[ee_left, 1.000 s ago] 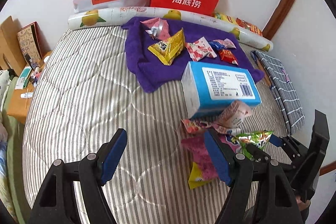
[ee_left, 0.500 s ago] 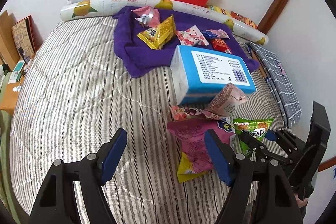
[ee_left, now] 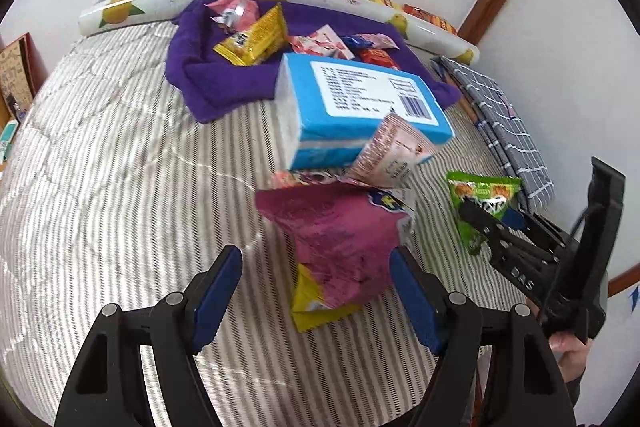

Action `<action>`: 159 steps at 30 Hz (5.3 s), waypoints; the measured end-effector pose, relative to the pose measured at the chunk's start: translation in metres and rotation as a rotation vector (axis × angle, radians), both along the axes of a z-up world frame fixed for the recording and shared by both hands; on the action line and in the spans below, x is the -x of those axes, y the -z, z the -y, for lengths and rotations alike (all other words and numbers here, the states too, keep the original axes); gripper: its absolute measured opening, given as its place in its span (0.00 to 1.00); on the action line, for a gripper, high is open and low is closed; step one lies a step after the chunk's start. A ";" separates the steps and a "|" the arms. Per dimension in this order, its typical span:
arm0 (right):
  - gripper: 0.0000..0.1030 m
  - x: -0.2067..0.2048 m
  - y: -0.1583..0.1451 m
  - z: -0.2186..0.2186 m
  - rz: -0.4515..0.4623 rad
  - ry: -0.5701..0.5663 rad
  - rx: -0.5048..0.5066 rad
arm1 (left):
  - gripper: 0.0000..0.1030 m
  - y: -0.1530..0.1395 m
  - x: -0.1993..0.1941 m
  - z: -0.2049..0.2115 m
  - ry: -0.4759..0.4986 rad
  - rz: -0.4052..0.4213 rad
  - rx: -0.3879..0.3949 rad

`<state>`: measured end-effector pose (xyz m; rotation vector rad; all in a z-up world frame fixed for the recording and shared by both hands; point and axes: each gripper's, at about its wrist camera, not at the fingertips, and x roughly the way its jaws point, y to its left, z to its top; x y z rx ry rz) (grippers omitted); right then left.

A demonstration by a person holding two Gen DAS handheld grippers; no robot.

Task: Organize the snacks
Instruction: 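Grasp the green snack bag on the quilt with the right tool, then grasp the large pink snack bag with the left tool while the right tool holds the green bag, then carry the large pink bag and green bag in both tools over the purple towel, then open both tools to drop the pink and green bags onto the towel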

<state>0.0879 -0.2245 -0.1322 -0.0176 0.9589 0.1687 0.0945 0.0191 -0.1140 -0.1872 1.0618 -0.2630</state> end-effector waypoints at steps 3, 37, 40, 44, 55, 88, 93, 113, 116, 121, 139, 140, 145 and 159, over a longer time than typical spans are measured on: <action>0.42 -0.004 0.006 0.005 -0.006 0.024 -0.013 | 0.73 0.005 0.000 0.005 0.009 -0.011 0.027; 0.42 -0.012 0.006 0.011 0.001 0.041 -0.067 | 0.63 0.016 -0.018 0.033 0.012 0.000 0.017; 0.41 -0.010 0.003 0.009 0.006 0.038 -0.066 | 0.62 0.014 -0.016 0.029 0.015 0.006 0.028; 0.41 -0.007 -0.002 0.004 0.005 0.030 -0.065 | 0.61 0.009 -0.012 0.021 0.009 0.012 0.040; 0.41 0.000 -0.030 -0.012 0.014 -0.006 -0.083 | 0.61 -0.023 -0.005 0.006 0.017 0.068 0.044; 0.41 -0.115 -0.109 -0.037 0.144 -0.079 -0.030 | 0.61 -0.084 -0.119 -0.010 -0.011 0.171 0.016; 0.41 -0.147 -0.110 -0.035 0.149 -0.077 -0.031 | 0.61 -0.090 -0.148 -0.010 -0.009 0.182 -0.006; 0.41 -0.242 -0.050 -0.010 0.073 -0.067 -0.138 | 0.61 -0.075 -0.254 -0.005 -0.040 0.160 -0.028; 0.41 -0.246 -0.034 -0.006 0.035 -0.063 -0.132 | 0.61 -0.064 -0.268 -0.003 -0.038 0.144 -0.019; 0.41 -0.247 -0.013 -0.003 -0.009 -0.070 -0.142 | 0.61 -0.047 -0.290 -0.005 -0.047 0.102 -0.002; 0.41 -0.246 0.005 -0.007 -0.028 -0.083 -0.140 | 0.61 -0.023 -0.300 -0.002 -0.037 0.079 0.027; 0.41 -0.245 0.004 -0.007 -0.024 -0.085 -0.138 | 0.61 -0.022 -0.300 -0.001 -0.036 0.077 0.024; 0.41 -0.242 0.005 -0.009 -0.012 -0.093 -0.116 | 0.59 -0.018 -0.302 0.002 -0.031 0.062 0.020; 0.62 -0.239 0.000 -0.010 0.029 -0.090 -0.085 | 0.61 -0.033 -0.293 0.001 -0.025 0.061 0.027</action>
